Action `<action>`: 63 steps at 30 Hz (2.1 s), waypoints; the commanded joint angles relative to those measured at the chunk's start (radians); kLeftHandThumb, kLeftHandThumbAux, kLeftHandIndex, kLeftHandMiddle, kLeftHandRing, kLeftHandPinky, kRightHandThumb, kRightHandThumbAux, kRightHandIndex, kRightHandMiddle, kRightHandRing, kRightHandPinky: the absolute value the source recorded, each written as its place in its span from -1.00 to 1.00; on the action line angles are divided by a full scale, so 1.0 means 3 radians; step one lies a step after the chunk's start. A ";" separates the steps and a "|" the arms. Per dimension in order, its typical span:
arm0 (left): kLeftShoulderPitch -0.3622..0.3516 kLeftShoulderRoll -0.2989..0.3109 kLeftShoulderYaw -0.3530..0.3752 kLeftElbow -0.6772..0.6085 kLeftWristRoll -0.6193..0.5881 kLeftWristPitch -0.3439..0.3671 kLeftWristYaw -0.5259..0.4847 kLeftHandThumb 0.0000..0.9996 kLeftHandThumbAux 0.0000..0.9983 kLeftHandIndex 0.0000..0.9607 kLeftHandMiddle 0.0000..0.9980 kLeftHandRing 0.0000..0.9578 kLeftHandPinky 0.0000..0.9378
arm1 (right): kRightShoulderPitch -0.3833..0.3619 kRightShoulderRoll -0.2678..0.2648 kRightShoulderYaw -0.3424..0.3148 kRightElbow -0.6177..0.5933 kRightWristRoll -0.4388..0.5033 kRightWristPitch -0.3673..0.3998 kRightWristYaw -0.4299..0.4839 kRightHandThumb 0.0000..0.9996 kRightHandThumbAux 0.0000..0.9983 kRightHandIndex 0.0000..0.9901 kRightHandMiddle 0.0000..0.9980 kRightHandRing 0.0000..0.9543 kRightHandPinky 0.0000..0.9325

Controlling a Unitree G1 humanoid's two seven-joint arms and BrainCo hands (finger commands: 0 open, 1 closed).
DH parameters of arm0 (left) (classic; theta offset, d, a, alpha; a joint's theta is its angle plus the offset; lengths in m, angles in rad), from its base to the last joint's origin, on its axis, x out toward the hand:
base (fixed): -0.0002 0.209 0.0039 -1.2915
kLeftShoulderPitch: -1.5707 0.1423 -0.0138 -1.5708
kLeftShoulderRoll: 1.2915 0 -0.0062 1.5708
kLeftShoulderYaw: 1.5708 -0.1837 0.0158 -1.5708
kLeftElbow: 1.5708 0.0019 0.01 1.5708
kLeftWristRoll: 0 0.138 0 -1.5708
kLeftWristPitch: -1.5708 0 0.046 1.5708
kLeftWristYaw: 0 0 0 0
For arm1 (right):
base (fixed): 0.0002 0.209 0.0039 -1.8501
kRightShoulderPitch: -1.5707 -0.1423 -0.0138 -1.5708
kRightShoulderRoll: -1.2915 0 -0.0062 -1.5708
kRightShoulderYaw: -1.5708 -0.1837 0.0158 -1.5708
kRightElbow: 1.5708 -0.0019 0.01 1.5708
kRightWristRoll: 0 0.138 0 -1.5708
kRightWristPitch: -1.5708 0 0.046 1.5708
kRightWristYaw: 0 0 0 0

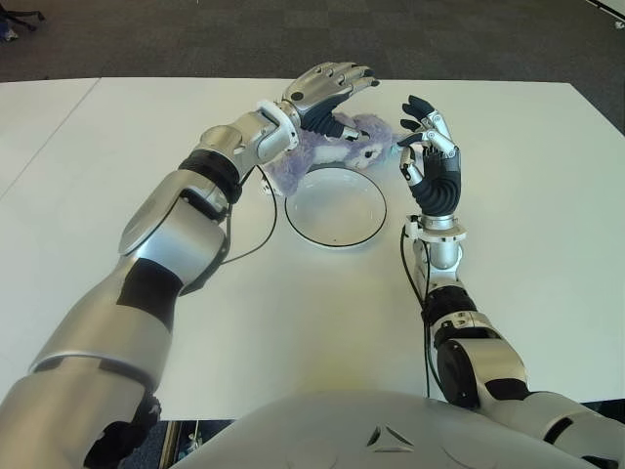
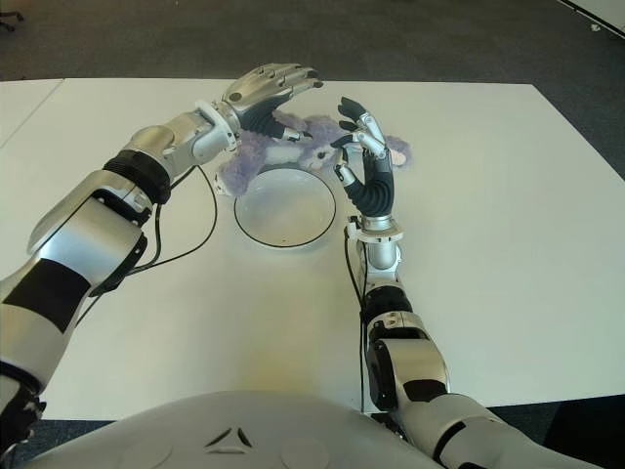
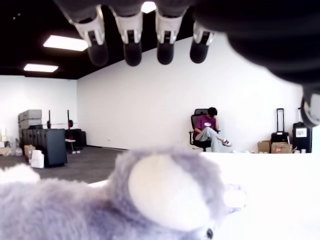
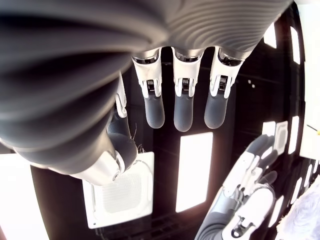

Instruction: Put the doll into the plate.

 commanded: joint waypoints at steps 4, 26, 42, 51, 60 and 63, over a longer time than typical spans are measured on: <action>0.0540 -0.0101 -0.0196 0.0274 0.0110 0.0093 -0.0535 -0.72 -0.42 -1.00 -1.00 -1.00 -1.00 | 0.2028 0.0384 0.0155 0.1337 -0.0183 0.0473 -0.0149 0.42 0.44 -0.14 -0.68 -0.63 -0.40; 0.0618 -0.0278 -0.0228 0.0494 0.0196 0.0707 -0.0536 -0.84 -0.33 -1.00 -1.00 -1.00 -1.00 | 0.2066 0.0411 0.0080 0.1330 -0.0049 0.0452 -0.0072 0.43 0.44 -0.14 -0.70 -0.64 -0.25; 0.0733 -0.0544 -0.0293 0.0642 0.0199 0.1322 -0.0303 -0.88 -0.27 -1.00 -1.00 -1.00 -1.00 | 0.2075 0.0397 0.0079 0.1314 -0.0091 0.0397 -0.0147 0.43 0.44 -0.13 -0.69 -0.63 -0.37; 0.0669 -0.0623 -0.0399 0.0659 0.0355 0.1703 0.0193 -0.90 -0.18 -1.00 -1.00 -1.00 -1.00 | 0.2107 0.0421 0.0056 0.1296 -0.0070 0.0350 -0.0167 0.42 0.44 -0.13 -0.68 -0.61 -0.38; 0.0674 -0.0682 -0.0400 0.0670 0.0360 0.1918 0.0494 -0.89 -0.02 -1.00 -1.00 -1.00 -0.99 | 0.2118 0.0440 0.0038 0.1291 -0.0082 0.0280 -0.0230 0.42 0.43 -0.13 -0.67 -0.59 -0.36; 0.0679 -0.0708 -0.0320 0.0676 0.0288 0.1941 0.0593 -0.82 0.08 -1.00 -1.00 -1.00 -0.84 | 0.2116 0.0447 0.0034 0.1293 -0.0080 0.0275 -0.0246 0.42 0.43 -0.13 -0.67 -0.58 -0.36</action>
